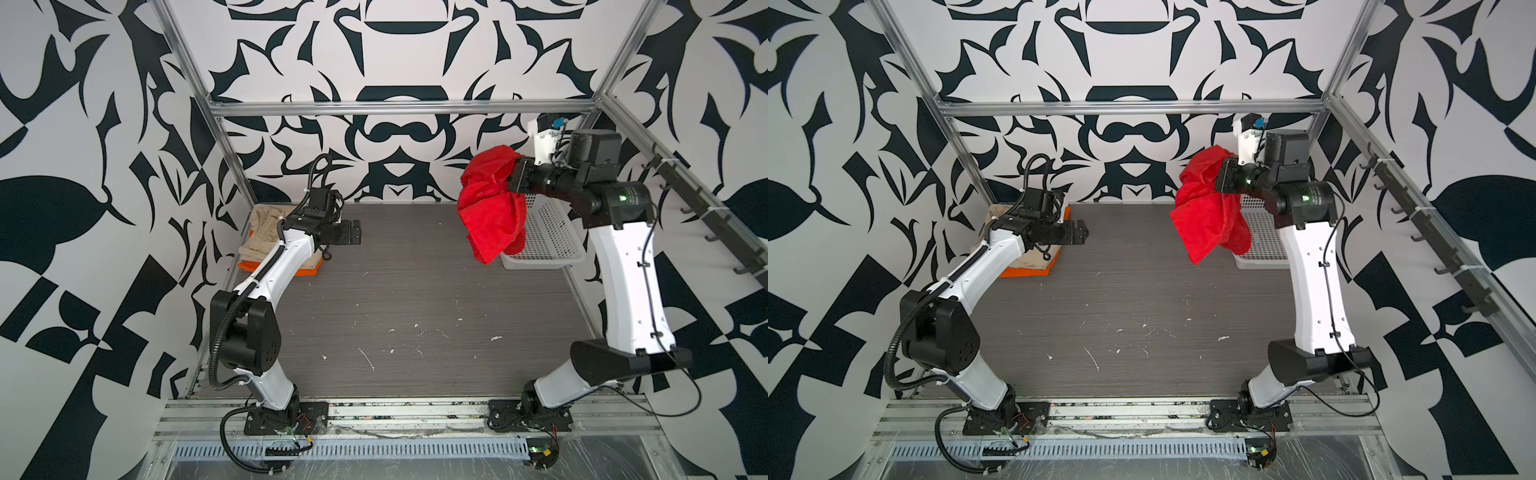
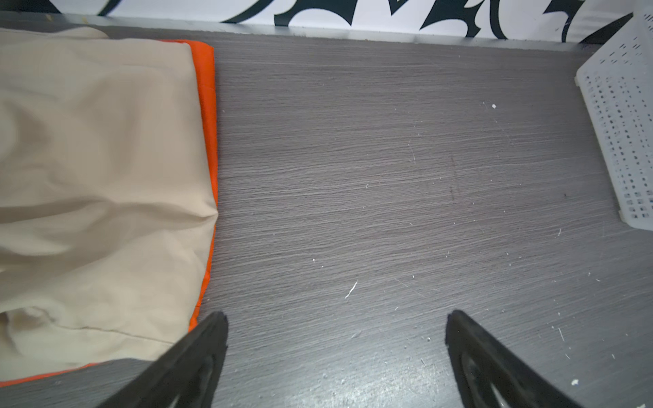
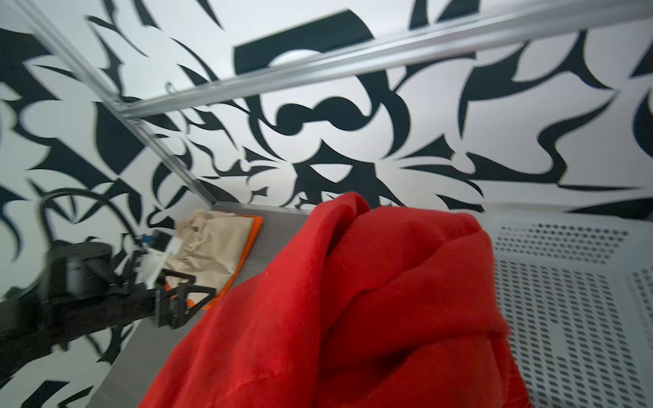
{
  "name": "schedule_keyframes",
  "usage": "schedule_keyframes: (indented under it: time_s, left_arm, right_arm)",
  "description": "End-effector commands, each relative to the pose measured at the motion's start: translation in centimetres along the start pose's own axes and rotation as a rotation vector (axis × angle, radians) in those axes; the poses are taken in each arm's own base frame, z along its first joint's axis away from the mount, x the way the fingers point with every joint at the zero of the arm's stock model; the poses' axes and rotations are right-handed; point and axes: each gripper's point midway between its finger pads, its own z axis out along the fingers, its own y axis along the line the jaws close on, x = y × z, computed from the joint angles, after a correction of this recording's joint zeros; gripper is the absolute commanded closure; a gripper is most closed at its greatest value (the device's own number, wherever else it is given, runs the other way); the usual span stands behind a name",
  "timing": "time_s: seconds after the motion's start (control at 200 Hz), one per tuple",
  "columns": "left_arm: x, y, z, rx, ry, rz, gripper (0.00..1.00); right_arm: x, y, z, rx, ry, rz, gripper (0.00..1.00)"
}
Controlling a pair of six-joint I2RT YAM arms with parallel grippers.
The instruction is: Fold and stack the shorts
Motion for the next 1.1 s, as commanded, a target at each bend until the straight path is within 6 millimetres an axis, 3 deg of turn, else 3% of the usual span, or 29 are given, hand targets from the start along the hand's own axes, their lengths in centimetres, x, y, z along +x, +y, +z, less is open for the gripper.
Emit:
schedule_keyframes:
  time_s: [0.0, 0.09, 0.175, 0.23, 0.335, 0.405, 0.45, 0.51, 0.555, 0.57, 0.66, 0.75, 0.84, 0.92, 1.0, 1.095]
  left_arm:
    - [-1.1, 0.1, -1.7, -0.022, -0.04, -0.014, 0.01]
    - [-1.0, 0.1, -1.9, -0.025, -0.043, -0.019, 0.0]
    - [-1.0, 0.2, -2.0, -0.031, -0.045, -0.027, 0.01]
    - [-0.8, 0.3, -1.9, -0.036, -0.04, -0.032, 0.01]
    - [-0.4, 0.6, -1.7, -0.046, -0.026, -0.043, 0.0]
    - [0.1, 0.6, -1.4, -0.045, -0.009, -0.052, 0.0]
    - [0.5, 0.6, -1.2, -0.039, 0.003, -0.055, 0.01]
    - [1.1, 0.5, -0.8, -0.031, 0.023, -0.062, 0.0]
    - [1.6, 0.4, -0.6, -0.021, 0.037, -0.066, 0.0]
    - [1.8, 0.4, -0.5, -0.019, 0.041, -0.069, 0.0]
    - [3.0, 0.2, -0.1, -0.003, 0.077, -0.077, 0.0]
    - [4.2, 0.5, 0.1, -0.007, 0.107, -0.088, 0.0]
    - [5.5, 0.7, 0.6, -0.012, 0.135, -0.105, 0.0]
    - [6.8, 0.7, 1.2, -0.003, 0.165, -0.132, 0.0]
    - [8.1, 0.7, 1.9, 0.01, 0.189, -0.169, 0.0]
    - [9.7, 0.9, 2.6, 0.009, 0.22, -0.217, 0.0]
  right_arm:
    - [-3.6, 6.3, -4.1, -0.217, -0.151, -0.103, 1.0]
    - [-3.3, 9.0, -5.1, -0.335, -0.151, -0.124, 1.0]
    - [-2.6, 10.1, -4.7, -0.421, -0.127, -0.099, 1.0]
    - [-1.7, 10.1, -3.5, -0.472, -0.1, -0.053, 1.0]
    - [1.6, 8.4, 1.2, -0.531, -0.004, 0.115, 1.0]
    - [5.6, 5.6, 5.9, -0.485, 0.099, 0.26, 1.0]
    - [8.6, 3.0, 8.8, -0.398, 0.17, 0.33, 0.88]
    - [13.4, -1.4, 12.0, -0.21, 0.293, 0.376, 0.54]
    - [16.3, -4.8, 13.4, -0.052, 0.371, 0.342, 0.25]
    - [17.1, -5.8, 13.6, -0.003, 0.396, 0.331, 0.2]
    - [19.0, -10.4, 13.6, 0.238, 0.461, 0.236, 0.17]
    - [18.3, -11.6, 12.0, 0.338, 0.463, 0.161, 0.17]
    - [16.9, -10.9, 10.2, 0.361, 0.425, 0.102, 0.17]
    - [17.1, -8.7, 9.0, 0.331, 0.421, 0.039, 0.17]
    - [19.2, -5.4, 8.5, 0.271, 0.462, -0.038, 0.17]
    - [23.4, -1.3, 8.6, 0.202, 0.564, -0.113, 0.18]
